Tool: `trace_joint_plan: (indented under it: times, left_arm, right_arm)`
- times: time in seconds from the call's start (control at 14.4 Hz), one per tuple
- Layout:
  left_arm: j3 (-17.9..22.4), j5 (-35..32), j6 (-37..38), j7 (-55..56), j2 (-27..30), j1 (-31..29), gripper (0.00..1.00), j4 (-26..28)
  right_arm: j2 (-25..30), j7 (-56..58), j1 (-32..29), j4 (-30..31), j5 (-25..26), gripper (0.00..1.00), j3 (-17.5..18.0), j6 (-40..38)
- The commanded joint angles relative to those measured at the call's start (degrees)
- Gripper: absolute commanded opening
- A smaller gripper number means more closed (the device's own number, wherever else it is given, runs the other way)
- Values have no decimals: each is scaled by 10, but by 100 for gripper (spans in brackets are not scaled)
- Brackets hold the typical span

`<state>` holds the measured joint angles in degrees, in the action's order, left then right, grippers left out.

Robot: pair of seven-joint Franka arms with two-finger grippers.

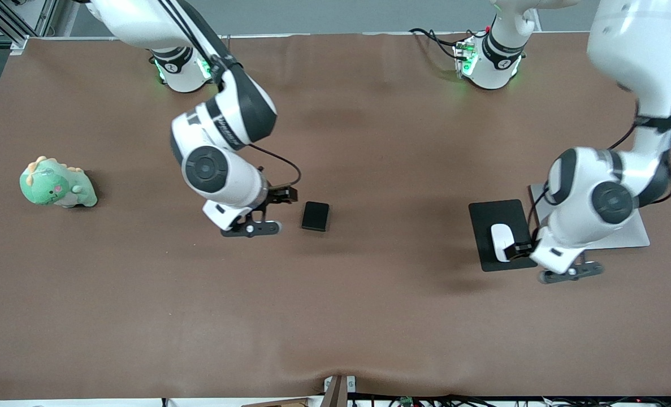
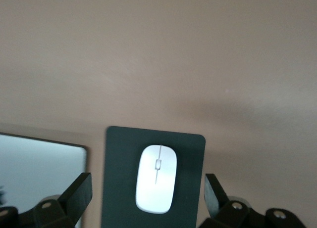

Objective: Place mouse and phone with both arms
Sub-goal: 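Lower the mouse onto the pad while the right gripper reaches the phone, then grasp the black phone with the right gripper while the left gripper withdraws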

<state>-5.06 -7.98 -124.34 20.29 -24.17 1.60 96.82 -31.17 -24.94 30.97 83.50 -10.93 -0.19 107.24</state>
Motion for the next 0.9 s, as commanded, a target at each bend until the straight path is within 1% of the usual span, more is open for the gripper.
trace_joint_plan:
  times: [0.0,0.14,0.21,0.42,0.62,0.83]
  left_arm:
    - [-7,-3,100,-3,46,-10,100,-60]
    - [-8,-2,159,-3,84,-10,100,-85]
    - [-9,1,182,-3,103,-9,100,-88]
    - [-11,8,226,-23,158,-7,100,-89]
    - [-1,61,255,-82,206,-10,100,-83]
    - [1,64,312,-93,243,-10,100,-77]
  right_arm:
    - [-39,-12,20,-8,-10,100,-5,33]
    - [-60,-12,30,-8,-10,100,-5,60]
    - [-71,-13,36,-8,-10,100,-5,73]
    - [-100,-49,53,-7,-10,100,-5,115]
    - [-129,-70,73,-7,-9,100,-5,154]
    - [-137,-73,69,-6,-9,100,-5,156]
